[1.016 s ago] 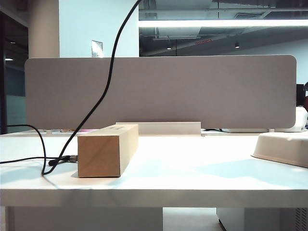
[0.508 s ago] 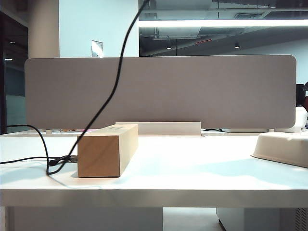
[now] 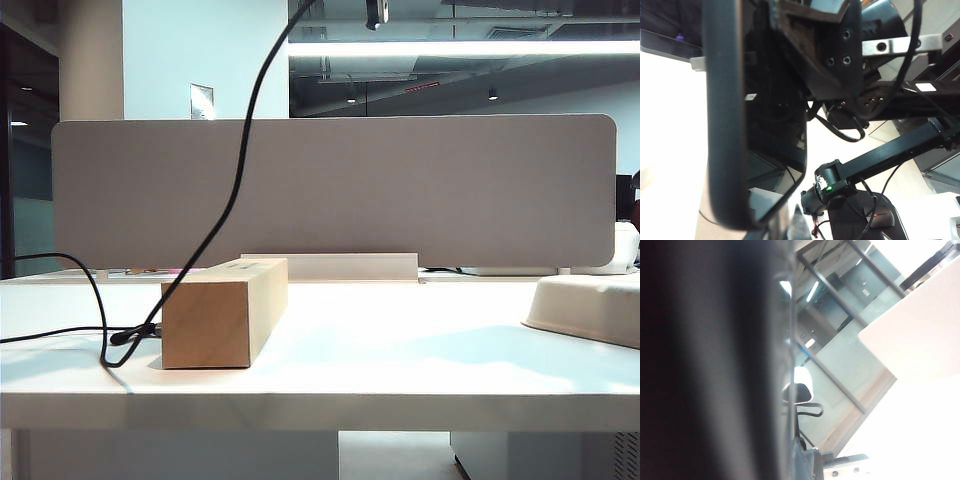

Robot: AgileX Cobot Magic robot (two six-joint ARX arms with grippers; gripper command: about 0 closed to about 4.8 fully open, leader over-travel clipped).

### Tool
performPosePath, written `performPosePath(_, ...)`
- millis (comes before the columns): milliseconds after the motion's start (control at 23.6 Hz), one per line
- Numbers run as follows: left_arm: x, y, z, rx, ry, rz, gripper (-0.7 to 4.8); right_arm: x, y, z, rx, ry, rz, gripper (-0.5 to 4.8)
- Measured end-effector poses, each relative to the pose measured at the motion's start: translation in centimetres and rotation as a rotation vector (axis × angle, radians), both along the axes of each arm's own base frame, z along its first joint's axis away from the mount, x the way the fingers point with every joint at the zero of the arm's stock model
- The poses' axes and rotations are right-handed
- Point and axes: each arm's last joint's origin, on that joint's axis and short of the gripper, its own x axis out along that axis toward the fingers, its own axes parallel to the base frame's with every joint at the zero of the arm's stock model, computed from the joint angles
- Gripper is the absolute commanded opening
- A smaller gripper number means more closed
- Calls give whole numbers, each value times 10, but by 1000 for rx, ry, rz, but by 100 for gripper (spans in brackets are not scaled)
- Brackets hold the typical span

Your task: Pick up the charging cable and the phone, plug the charging cable into the charging port on the phone, and finally place them back on the table.

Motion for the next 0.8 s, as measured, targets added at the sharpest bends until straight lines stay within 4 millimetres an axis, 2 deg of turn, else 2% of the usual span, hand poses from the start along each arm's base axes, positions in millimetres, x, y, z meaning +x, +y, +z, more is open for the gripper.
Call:
performPosePath(169,0,0,0,2,-1,4,3,0,0,0,-1,1,0,-8)
performPosePath(212,1,0,-1,16,-3,23,44,1,0,-1,-7,-1,-9,-8)
performPosePath(254,1,1,-2,30,-4,38,146,1,-1,-2,-13,0,-16,-8)
performPosePath(296,2,4,-3,52,-37,72,167,2,-3,-5,-28,21,-10,-8)
performPosePath(423,4,12,-9,141,-90,147,180,6,-8,-13,-44,73,-26,-8)
performPosePath(465,4,15,-9,168,-113,170,212,7,-10,-17,-49,103,-34,-8)
performPosePath(635,4,28,-20,278,-79,183,220,10,-16,-19,-66,99,-125,-8)
performPosePath(762,3,33,-24,346,-66,215,214,13,-17,-28,-91,175,-179,-8)
performPosePath(804,5,39,-27,408,-55,253,206,15,-18,-35,-94,255,-217,-8)
